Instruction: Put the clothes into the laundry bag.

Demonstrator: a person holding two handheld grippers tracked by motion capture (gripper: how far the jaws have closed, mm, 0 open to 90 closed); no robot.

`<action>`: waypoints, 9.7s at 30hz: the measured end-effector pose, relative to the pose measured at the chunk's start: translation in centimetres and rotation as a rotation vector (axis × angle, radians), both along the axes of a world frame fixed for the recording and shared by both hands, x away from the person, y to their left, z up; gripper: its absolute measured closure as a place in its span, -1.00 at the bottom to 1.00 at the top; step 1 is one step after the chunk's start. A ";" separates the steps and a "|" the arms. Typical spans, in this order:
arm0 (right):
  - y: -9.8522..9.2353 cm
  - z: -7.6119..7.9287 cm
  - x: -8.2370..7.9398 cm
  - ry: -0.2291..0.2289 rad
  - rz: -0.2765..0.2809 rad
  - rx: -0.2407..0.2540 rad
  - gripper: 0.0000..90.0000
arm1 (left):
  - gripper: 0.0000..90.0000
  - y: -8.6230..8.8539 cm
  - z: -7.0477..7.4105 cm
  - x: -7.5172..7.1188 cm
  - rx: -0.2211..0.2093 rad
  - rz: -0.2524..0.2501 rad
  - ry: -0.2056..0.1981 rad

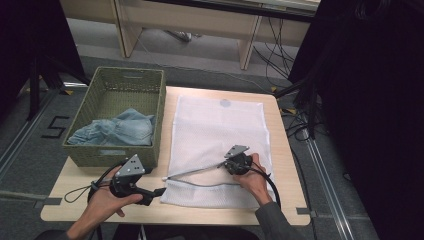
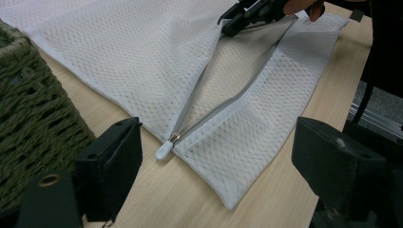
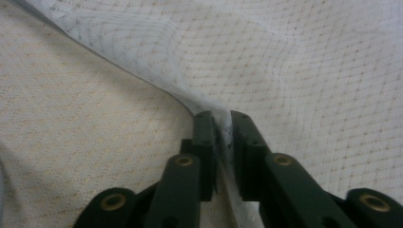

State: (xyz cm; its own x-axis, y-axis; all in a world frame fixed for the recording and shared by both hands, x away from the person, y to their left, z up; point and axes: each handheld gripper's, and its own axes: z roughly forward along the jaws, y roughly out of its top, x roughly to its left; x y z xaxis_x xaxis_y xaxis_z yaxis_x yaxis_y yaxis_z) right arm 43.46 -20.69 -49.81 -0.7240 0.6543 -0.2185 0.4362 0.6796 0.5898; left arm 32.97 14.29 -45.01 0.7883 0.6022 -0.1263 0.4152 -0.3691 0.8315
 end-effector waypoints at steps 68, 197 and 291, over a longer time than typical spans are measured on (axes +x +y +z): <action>0.0 5.1 -0.3 -0.161 -0.012 0.086 0.99 | -0.72 8.2 -1.1 21.9 0.612 0.000 0.387; -1.2 5.7 0.1 -0.175 -0.037 0.153 0.99 | 0.55 2.7 18.8 2.8 -0.494 -0.148 0.088; 0.5 9.7 -2.7 -0.303 0.053 0.165 1.00 | 0.49 -15.7 -1.5 12.6 0.095 -0.052 0.138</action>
State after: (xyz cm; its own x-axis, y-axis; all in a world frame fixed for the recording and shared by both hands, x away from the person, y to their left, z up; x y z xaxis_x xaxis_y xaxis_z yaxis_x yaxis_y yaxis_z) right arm 40.79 -20.16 -40.16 -0.6762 0.6618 -0.3237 0.1908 0.5817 0.7907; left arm 45.57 -1.42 -46.50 0.7977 0.5756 -0.1799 0.5015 -0.4673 0.7281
